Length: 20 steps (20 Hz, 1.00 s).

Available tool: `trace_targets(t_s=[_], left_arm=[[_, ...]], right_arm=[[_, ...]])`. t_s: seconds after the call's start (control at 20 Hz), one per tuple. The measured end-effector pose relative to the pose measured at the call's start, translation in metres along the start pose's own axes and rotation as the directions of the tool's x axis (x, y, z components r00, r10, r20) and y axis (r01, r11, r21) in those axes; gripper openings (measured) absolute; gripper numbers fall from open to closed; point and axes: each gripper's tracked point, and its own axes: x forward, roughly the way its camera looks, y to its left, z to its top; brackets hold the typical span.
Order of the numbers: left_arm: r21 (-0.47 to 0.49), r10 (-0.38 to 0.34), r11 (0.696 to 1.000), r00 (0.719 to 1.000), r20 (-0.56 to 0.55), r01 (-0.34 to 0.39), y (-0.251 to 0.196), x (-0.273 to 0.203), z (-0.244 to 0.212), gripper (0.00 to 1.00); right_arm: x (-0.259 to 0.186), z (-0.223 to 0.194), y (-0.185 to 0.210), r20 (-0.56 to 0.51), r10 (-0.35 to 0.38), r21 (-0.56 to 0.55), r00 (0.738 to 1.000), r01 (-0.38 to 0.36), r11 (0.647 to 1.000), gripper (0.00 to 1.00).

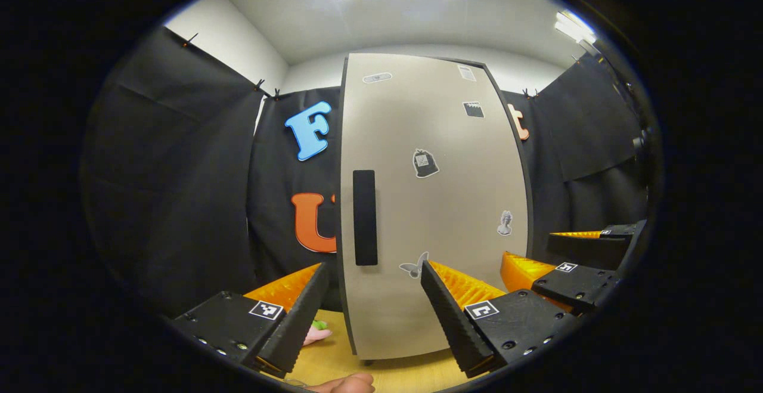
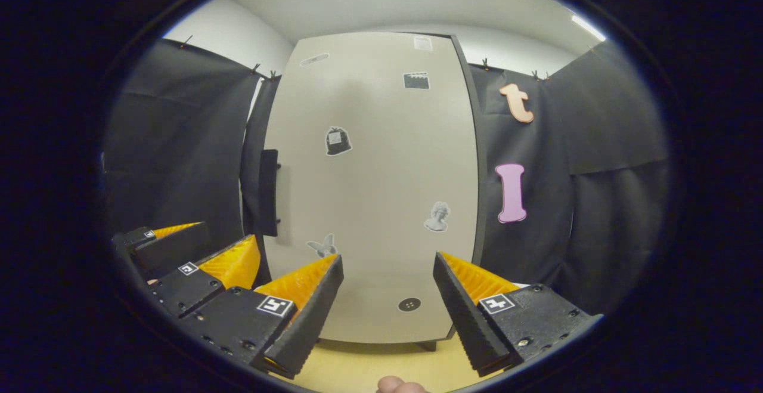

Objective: Open the cabinet door with the right hand, grasp the bottle in the cabinet with the left hand and place it on the coaster, then close the cabinet door with the right hand.

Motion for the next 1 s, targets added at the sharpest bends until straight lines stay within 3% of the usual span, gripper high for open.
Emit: trace_targets(t_s=[0.15, 0.2, 0.6, 0.7, 0.85, 0.9, 0.95, 1.0], left_arm=[[-0.044, -0.032, 0.998, 0.999, 0.039, 0.034, -0.006, -0.005, 0.012, 0.95], [-0.039, -0.032, 0.999, 0.998, 0.05, 0.034, -0.005, -0.007, 0.015, 0.94], [-0.045, -0.003, 0.999, 1.0, 0.016, 0.004, 0.007, -0.007, 0.009, 0.94], [-0.047, 0.005, 0.999, 1.0, 0.007, -0.005, 0.008, -0.007, 0.007, 0.95], [-0.047, 0.007, 0.999, 1.0, -0.002, -0.007, 0.008, -0.008, 0.006, 0.95], [-0.049, 0.01, 0.999, 1.0, 0.009, -0.01, 0.009, -0.008, 0.01, 0.95], [-0.05, 0.012, 0.999, 1.0, 0.026, -0.011, 0.01, -0.008, 0.014, 0.95], [-0.049, 0.012, 0.999, 0.999, 0.041, -0.01, 0.009, -0.008, 0.017, 0.95]], right_arm=[[-0.003, -0.003, -0.002, -0.014, -0.002, 0.013, 1.0, 0.002, 1.0, 0.99], [-0.005, 0.0, -0.002, -0.004, -0.007, 0.011, 1.0, 0.007, 1.0, 0.94], [-0.01, 0.007, 0.004, 0.057, 0.003, -0.045, 0.998, 0.0, 0.999, 0.99], [-0.011, 0.006, 0.005, 0.049, 0.004, -0.042, 0.999, -0.002, 0.999, 0.95], [-0.01, 0.007, 0.003, 0.054, -0.003, -0.05, 0.999, 0.006, 0.999, 0.99], [-0.01, 0.007, 0.005, 0.055, 0.001, -0.045, 0.998, 0.001, 0.999, 0.95], [-0.01, 0.009, 0.005, 0.06, 0.001, -0.041, 0.998, 0.001, 0.999, 0.99], [-0.011, 0.011, 0.004, 0.066, 0.0, -0.042, 0.998, 0.003, 0.999, 0.95]])
